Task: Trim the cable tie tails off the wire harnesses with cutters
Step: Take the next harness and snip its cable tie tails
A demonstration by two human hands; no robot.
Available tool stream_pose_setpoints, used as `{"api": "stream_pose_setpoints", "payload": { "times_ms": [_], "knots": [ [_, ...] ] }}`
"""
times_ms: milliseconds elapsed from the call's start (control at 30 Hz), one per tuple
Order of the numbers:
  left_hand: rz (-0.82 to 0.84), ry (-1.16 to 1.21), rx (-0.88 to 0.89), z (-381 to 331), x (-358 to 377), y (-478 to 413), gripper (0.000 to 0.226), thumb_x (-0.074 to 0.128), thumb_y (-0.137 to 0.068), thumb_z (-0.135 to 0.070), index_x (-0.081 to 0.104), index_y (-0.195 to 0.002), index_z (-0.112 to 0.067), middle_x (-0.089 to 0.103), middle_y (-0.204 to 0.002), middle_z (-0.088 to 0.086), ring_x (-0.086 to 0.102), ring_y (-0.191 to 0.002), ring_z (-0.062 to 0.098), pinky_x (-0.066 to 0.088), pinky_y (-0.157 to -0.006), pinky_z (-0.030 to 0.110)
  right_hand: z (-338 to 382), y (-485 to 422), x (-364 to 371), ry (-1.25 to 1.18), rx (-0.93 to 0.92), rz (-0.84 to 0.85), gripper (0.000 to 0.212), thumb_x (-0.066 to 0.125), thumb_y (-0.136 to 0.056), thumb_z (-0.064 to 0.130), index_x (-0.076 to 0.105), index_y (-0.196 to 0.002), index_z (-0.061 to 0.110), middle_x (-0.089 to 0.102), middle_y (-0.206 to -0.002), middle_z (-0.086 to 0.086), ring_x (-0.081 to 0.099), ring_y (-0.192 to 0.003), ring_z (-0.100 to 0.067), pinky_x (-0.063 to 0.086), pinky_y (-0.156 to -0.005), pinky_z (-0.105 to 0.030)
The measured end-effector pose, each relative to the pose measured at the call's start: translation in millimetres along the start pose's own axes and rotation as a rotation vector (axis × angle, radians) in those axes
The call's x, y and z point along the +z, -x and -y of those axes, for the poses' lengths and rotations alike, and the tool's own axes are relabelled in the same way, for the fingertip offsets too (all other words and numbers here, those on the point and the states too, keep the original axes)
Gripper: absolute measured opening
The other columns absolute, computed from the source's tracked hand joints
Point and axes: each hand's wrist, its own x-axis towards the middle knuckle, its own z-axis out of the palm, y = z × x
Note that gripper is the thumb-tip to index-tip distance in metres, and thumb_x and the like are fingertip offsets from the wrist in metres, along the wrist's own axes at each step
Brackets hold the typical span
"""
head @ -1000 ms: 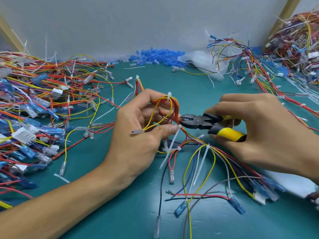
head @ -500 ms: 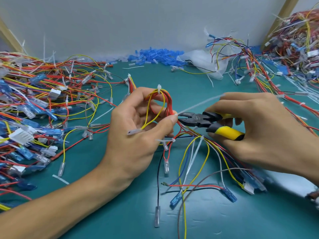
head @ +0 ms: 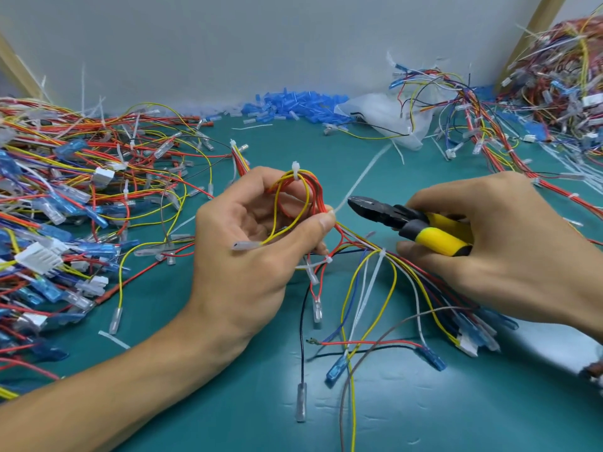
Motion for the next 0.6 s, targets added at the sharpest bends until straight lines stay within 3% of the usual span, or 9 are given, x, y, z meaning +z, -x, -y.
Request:
{"api": "stream_pose_setpoints", "payload": {
  "times_ms": [100,267,467,600],
  "knots": [
    [-0.006,0.003,0.019,0.5,0.0,0.1,0.017,0.078,-0.081,0.012,0.064,-0.09,0.006,0.069,-0.078,0.017,0.065,-0.063,0.041,0.057,-0.06,0.027,2.1,-0.7,0.2,0.02,-0.007,-0.001,0.02,0.068,-0.084,0.042,0.065,-0.077,0.024,0.055,-0.063,0.0,0.048,-0.06,-0.021,0.04,-0.052,-0.039],
    [0.029,0.018,0.03,2.0,0.3,0.2,0.017,0.078,-0.081,0.011,0.065,-0.09,0.007,0.07,-0.078,0.011,0.066,-0.06,0.026,0.057,-0.061,0.027,3.0,-1.0,2.6,0.023,-0.023,0.004,0.023,0.07,-0.088,0.043,0.069,-0.082,0.021,0.058,-0.068,0.003,0.053,-0.064,-0.02,0.044,-0.054,-0.042],
    [0.004,0.033,0.016,2.3,-0.1,-0.4,0.017,0.078,-0.08,0.011,0.064,-0.089,0.008,0.069,-0.078,0.016,0.065,-0.059,0.026,0.056,-0.06,0.026,5.0,-2.3,0.5,0.029,-0.016,-0.006,0.015,0.069,-0.087,0.041,0.069,-0.083,0.026,0.062,-0.073,0.005,0.057,-0.068,-0.018,0.049,-0.056,-0.04],
    [0.013,0.025,0.017,3.4,0.9,-0.2,0.018,0.079,-0.08,0.011,0.064,-0.088,0.004,0.067,-0.077,0.017,0.064,-0.061,0.028,0.057,-0.06,0.027,6.7,-1.1,-0.4,-0.002,0.016,-0.016,0.015,0.07,-0.085,0.038,0.069,-0.082,0.023,0.059,-0.067,-0.003,0.053,-0.063,-0.028,0.049,-0.053,-0.043]
  ]
}}
